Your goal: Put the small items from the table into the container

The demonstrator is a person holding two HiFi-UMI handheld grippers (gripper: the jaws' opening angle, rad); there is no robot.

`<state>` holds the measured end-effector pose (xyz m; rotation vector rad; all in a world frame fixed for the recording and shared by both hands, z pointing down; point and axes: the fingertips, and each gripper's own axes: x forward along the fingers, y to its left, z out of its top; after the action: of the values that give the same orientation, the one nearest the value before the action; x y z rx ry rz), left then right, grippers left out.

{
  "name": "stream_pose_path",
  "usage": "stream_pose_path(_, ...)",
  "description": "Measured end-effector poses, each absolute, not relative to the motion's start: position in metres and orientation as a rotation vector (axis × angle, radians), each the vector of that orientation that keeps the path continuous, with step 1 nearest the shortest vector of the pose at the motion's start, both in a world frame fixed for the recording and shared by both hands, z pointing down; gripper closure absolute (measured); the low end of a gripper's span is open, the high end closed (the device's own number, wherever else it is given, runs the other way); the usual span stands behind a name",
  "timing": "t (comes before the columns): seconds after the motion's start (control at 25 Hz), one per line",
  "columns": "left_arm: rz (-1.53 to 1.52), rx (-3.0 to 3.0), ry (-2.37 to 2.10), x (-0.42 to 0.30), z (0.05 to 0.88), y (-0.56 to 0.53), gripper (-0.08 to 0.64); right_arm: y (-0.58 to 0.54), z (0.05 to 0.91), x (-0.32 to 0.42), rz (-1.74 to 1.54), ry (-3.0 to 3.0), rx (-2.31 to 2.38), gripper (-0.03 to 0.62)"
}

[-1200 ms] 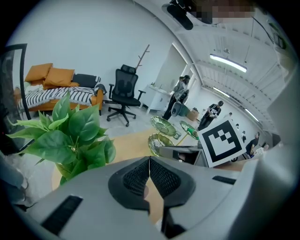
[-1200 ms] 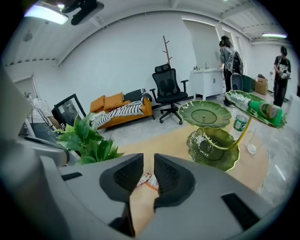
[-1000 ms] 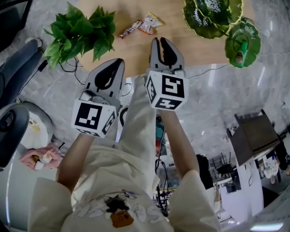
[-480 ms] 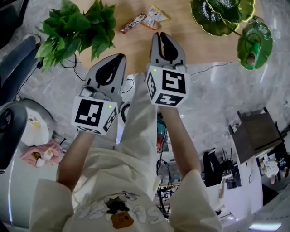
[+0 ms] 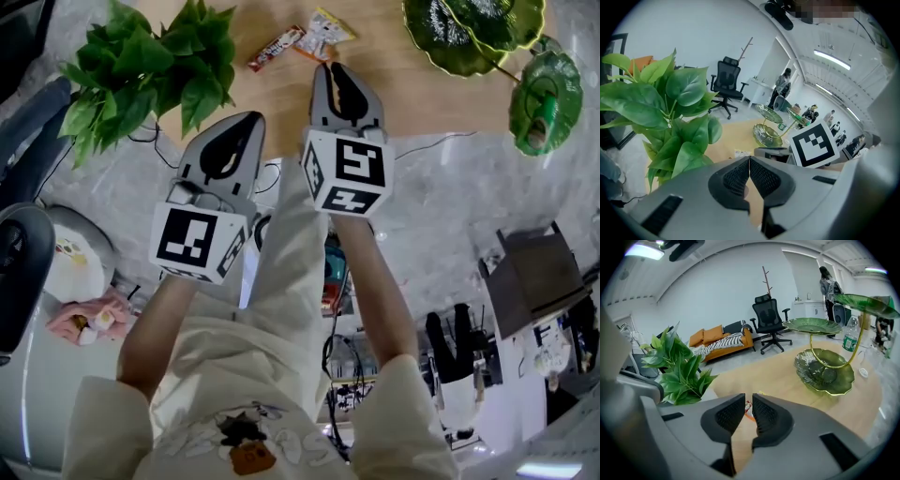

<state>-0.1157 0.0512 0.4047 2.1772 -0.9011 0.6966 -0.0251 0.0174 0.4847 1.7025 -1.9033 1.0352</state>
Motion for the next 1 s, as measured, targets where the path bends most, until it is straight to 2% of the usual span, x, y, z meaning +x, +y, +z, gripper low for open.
stream_pose_path(1.0,0.719,2.172,-0.878,-0.113,0.434,0.04,0.551,-0.002,0.549,-0.027,1.1,-1.843,1.637,0.543)
